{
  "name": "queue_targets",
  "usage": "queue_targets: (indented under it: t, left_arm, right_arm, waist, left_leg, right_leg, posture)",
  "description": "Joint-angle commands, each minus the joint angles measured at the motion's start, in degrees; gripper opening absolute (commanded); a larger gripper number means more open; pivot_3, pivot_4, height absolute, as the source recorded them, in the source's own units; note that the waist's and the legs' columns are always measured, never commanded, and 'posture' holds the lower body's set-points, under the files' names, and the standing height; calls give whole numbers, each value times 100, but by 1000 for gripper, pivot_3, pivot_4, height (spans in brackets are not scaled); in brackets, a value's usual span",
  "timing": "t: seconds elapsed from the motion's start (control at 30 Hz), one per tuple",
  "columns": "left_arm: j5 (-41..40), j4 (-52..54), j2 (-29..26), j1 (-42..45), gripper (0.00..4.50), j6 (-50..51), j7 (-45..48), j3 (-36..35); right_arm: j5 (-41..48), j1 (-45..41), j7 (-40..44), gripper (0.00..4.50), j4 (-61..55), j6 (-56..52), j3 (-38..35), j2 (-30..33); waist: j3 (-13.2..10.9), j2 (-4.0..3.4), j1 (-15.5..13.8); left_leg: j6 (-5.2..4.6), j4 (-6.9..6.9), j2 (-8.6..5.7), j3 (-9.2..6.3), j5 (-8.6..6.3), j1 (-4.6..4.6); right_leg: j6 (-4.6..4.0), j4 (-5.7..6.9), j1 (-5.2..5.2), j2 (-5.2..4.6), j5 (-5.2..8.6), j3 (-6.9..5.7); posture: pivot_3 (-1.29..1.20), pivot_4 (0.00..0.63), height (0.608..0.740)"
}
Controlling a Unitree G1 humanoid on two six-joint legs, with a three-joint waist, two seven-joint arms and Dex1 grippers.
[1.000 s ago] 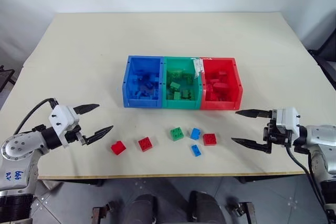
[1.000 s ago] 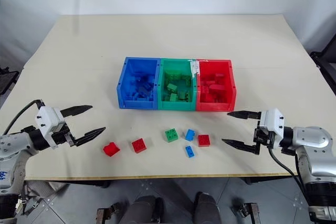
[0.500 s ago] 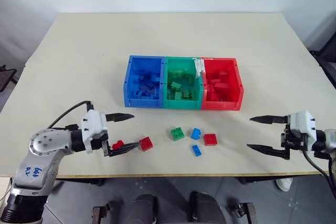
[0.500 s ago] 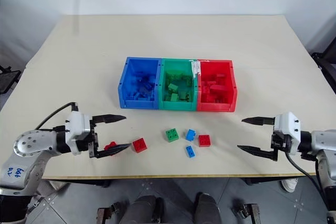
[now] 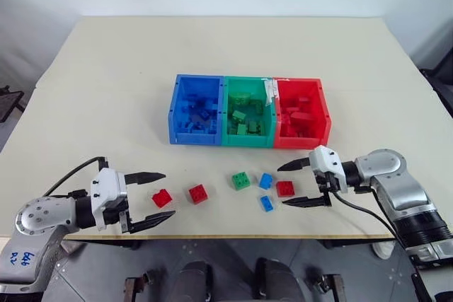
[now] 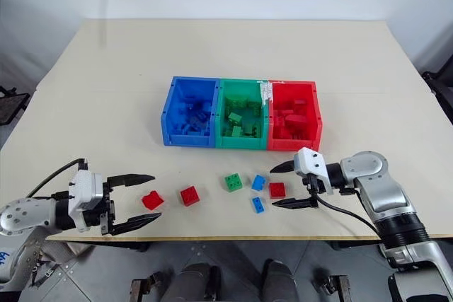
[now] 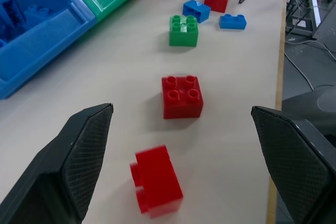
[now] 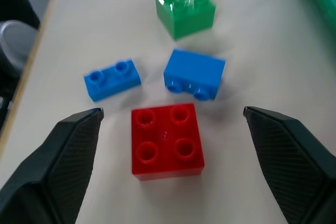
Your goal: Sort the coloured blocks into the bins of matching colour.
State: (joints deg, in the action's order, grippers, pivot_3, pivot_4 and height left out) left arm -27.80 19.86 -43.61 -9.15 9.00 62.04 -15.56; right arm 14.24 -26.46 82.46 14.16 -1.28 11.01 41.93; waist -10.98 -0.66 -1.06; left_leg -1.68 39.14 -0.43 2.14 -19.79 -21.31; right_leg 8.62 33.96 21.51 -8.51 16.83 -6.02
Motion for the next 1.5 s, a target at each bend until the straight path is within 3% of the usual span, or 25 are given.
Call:
queue_targets:
  t: [0.03, 0.17, 0.2, 0.3, 0.4, 0.47, 0.57, 0.77, 0.97, 1.07, 1.2, 1.33, 1.5]
  left_arm:
    - [-126, 330, 15, -134, 4500, -130, -43, -214]
    - [-147, 379, 33, -163, 4500, -104, -103, -205]
    - [-251, 427, 91, -123, 4500, 17, -214, -206]
    - [-619, 579, 307, 42, 4500, 371, -652, -294]
    - [-703, 688, 414, 170, 4500, 481, -892, -344]
    - [-712, 667, 519, 400, 4500, 533, -1192, -377]
    - [-487, 612, 508, 485, 4500, 530, -1412, -369]
    - [-498, 597, 503, 487, 4500, 462, -1420, -331]
    - [-514, 582, 505, 509, 4500, 457, -1360, -269]
    - [-414, 486, 438, 592, 4500, 411, -1217, -116]
    - [-301, 304, 379, 774, 4500, 375, -965, 189]
    - [32, -12, 394, 1024, 4500, 141, -714, 632]
    - [224, -193, 464, 1197, 4500, -70, -476, 1016]
  right_arm:
    - [-64, -100, 102, 3263, 200, 247, -66, 12]
    - [-67, -131, 177, 1844, 317, 403, -106, 37]
    - [318, -138, 234, 1493, 174, 137, -349, 29]
    - [1059, -209, 262, 1483, -130, -514, -844, 70]
    - [1198, -343, -115, 1483, -116, -745, -1195, 31]
    - [1405, -875, -670, 1483, 245, -1252, -1592, -52]
    - [780, -1874, -1766, 1483, 1339, -974, -1644, -267]
    - [75, -2503, -1972, 1483, 2526, -388, -1339, -400]
    - [108, -2552, -1857, 3573, 2780, 78, -1575, -497]
    - [568, -2174, -1289, 4456, 2223, 112, -1895, -316]
    - [1117, -1146, -397, 4456, 1067, -203, -2169, 172]
    - [890, -9, 110, 4456, 569, 176, -2194, 814]
    - [871, 869, 319, 4456, 312, 580, -2289, 1113]
  waist:
    - [0, -1, 1]
    - [0, 0, 8]
    - [0, 0, 9]
    - [-1, -2, -3]
    - [-1, -1, -3]
    - [-1, -2, 6]
    - [-2, -4, 73]
    - [-1, -2, 127]
    - [-1, -4, 122]
    - [-1, -4, 109]
    - [-1, -4, 8]
    - [-1, -4, -37]
    - [-1, -4, -3]
  left_leg:
    - [0, 0, 0, 1, 0, 0]
    - [0, 0, 3, 3, 0, 2]
    - [0, 0, 3, 3, 0, 2]
    - [0, 0, 3, 3, 0, 1]
    - [0, 3, 7, 0, 0, 2]
    - [1, 3, 6, 1, 0, 4]
    - [3, 5, 5, 8, 1, 4]
    - [8, -6, 10, 6, -3, 1]
    - [4, -4, 6, 6, -4, -7]
    - [5, -2, 7, 7, -4, -6]
    - [2, -2, 6, -3, -5, -7]
    - [-1, -1, 5, 11, -8, -6]
    - [-1, 2, 11, 32, -7, 8]
  right_leg:
    - [0, 0, 0, 0, 0, 0]
    - [0, 2, 0, 3, 0, -1]
    - [0, 2, 0, 3, 0, -1]
    - [0, 2, 0, 2, 0, 0]
    - [-1, 5, -1, 3, -1, -1]
    - [-1, 7, -1, 3, -1, 0]
    - [-3, 12, 1, 3, -2, 2]
    - [-9, 9, 7, 11, 1, -7]
    - [-8, 5, 9, 8, 1, -8]
    - [-8, 5, 8, 8, 1, -8]
    - [-8, 5, 4, 8, 1, -13]
    - [-6, 0, 4, 8, 0, -13]
    - [-4, 4, 0, 8, -1, -10]
  posture:
    - [0, 150, 740]
    - [0, 150, 740]
    - [0, 150, 740]
    - [0, 150, 740]
    - [0, 150, 740]
    - [0, 150, 740]
    - [0, 150, 740]
    - [0, 150, 740]
    - [0, 150, 740]
    - [0, 150, 740]
    - [0, 150, 740]
    - [0, 150, 740]
    - [0, 150, 740]
